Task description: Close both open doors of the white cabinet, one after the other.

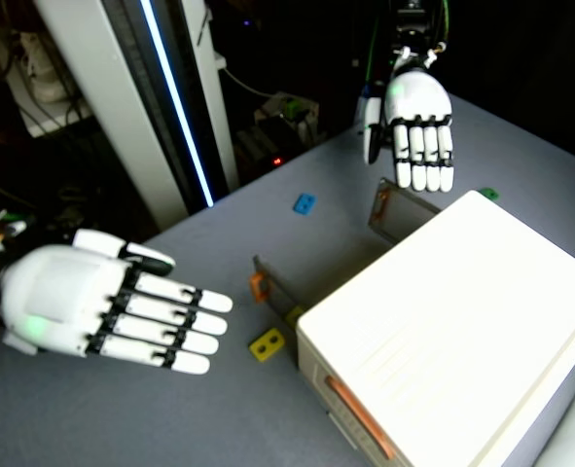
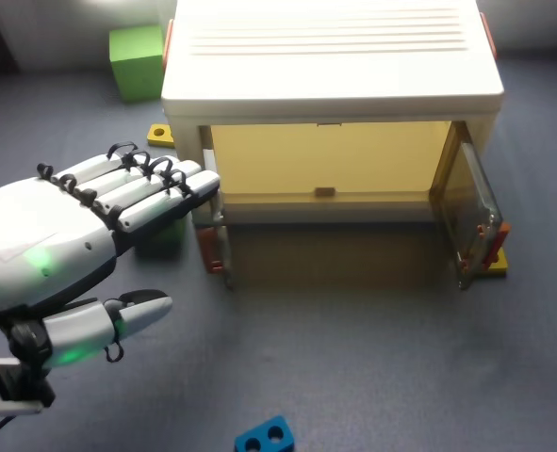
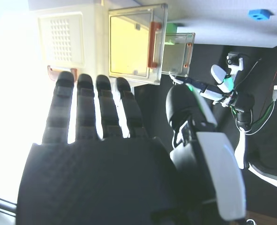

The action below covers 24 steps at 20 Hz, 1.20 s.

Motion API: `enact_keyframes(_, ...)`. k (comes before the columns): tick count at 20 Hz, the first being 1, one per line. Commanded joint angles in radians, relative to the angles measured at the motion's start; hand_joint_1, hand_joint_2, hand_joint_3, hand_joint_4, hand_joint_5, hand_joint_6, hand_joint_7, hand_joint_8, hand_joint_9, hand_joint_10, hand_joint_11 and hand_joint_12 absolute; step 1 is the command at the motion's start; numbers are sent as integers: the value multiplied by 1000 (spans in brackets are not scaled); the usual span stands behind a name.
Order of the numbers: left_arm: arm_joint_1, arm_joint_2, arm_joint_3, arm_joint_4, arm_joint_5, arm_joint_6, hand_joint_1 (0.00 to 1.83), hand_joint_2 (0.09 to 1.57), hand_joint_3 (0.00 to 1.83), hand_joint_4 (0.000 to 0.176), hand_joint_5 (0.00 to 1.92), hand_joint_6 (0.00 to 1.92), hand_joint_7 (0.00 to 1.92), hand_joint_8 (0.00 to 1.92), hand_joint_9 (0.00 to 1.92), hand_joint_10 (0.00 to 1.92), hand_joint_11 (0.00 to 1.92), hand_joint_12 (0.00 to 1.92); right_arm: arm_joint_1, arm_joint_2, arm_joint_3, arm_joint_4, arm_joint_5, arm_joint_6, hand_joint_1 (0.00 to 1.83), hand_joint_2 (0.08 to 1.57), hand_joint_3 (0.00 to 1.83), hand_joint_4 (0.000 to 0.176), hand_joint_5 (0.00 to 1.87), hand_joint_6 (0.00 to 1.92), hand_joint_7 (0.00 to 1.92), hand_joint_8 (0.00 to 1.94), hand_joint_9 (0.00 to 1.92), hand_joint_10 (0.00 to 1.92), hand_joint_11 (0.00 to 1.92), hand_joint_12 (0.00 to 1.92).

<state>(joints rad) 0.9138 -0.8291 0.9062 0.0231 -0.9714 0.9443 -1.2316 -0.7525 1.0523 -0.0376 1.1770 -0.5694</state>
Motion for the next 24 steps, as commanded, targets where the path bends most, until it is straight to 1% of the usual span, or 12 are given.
enact_keyframes(1, -10, -4, 4, 3, -98, -1, 387, 1442, 0, 0, 0, 0, 4, 4, 18, 21, 0, 335, 10, -1, 5, 30, 114, 7, 71, 1501, 0, 0, 72, 5, 16, 3, 0, 0, 27, 6)
enact_keyframes(3, -12, -2, 5, 3, -100, -2, 178, 1475, 10, 0, 0, 0, 0, 0, 0, 0, 0, 148, 10, -1, 5, 30, 114, 7, 52, 1498, 0, 0, 84, 4, 24, 2, 0, 0, 29, 4)
enact_keyframes(4, -12, 1, 5, -3, -111, -2, 187, 1471, 3, 0, 0, 0, 0, 0, 9, 1, 0, 201, 10, -1, 5, 30, 114, 7, 51, 1494, 0, 0, 83, 3, 21, 1, 0, 0, 28, 3)
enact_keyframes(5, -12, 3, 6, -11, -125, -2, 197, 1483, 5, 0, 0, 0, 0, 0, 1, 0, 0, 77, 10, -1, 5, 30, 114, 7, 31, 1491, 0, 0, 81, 2, 20, 0, 0, 0, 35, 5)
enact_keyframes(7, -12, 11, 4, -21, -155, -1, 319, 1465, 0, 0, 78, 4, 70, 5, 57, 6, 0, 295, 10, -1, 5, 30, 114, 7, 20, 1490, 0, 0, 86, 3, 22, 2, 0, 0, 53, 10)
enact_keyframes(9, -12, 21, -4, -26, -191, 5, 262, 1479, 6, 0, 101, 3, 78, 7, 90, 7, 0, 447, 10, -1, 5, 30, 114, 7, 19, 1486, 0, 0, 88, 3, 21, 1, 0, 0, 53, 9)
enact_keyframes(13, -9, 41, -21, -29, -246, 17, 218, 1467, 0, 0, 143, 6, 120, 10, 123, 10, 0, 432, 10, -1, 4, 32, 115, 8, 6, 1486, 0, 0, 88, 1, 21, 1, 0, 0, 43, 3)
enact_keyframes(17, 2, 53, -25, -36, -200, 27, 222, 1475, 0, 0, 103, 2, 63, 2, 70, 4, 0, 385, 9, -1, 4, 33, 115, 9, 31, 1488, 0, 0, 95, 2, 27, 1, 0, 0, 43, 0)
enact_keyframes(18, 5, 53, -25, -36, -182, 28, 246, 1460, 0, 0, 116, 1, 80, 3, 145, 8, 0, 725, 9, -1, 4, 33, 115, 10, 32, 1488, 0, 0, 98, 3, 29, 2, 0, 0, 39, 0)
enact_keyframes(19, 6, 54, -26, -36, -162, 33, 287, 1453, 0, 0, 138, 6, 106, 8, 163, 8, 0, 790, 9, -1, 3, 33, 115, 10, 15, 1487, 0, 0, 96, 1, 27, 1, 0, 0, 33, 0)
enact_keyframes(21, 7, 53, -27, -41, -132, 56, 255, 1456, 2, 0, 109, 4, 85, 4, 90, 16, 0, 454, 8, -1, 3, 33, 115, 11, 4, 1491, 2, 0, 100, 2, 35, 3, 0, 0, 53, 8)
enact_keyframes(24, 16, 53, -30, -65, -117, 79, 172, 1484, 4, 0, 115, 6, 77, 2, 80, 4, 0, 414, 7, -2, 3, 33, 115, 11, 4, 1502, 6, 0, 87, 2, 41, 4, 0, 0, 52, 4)
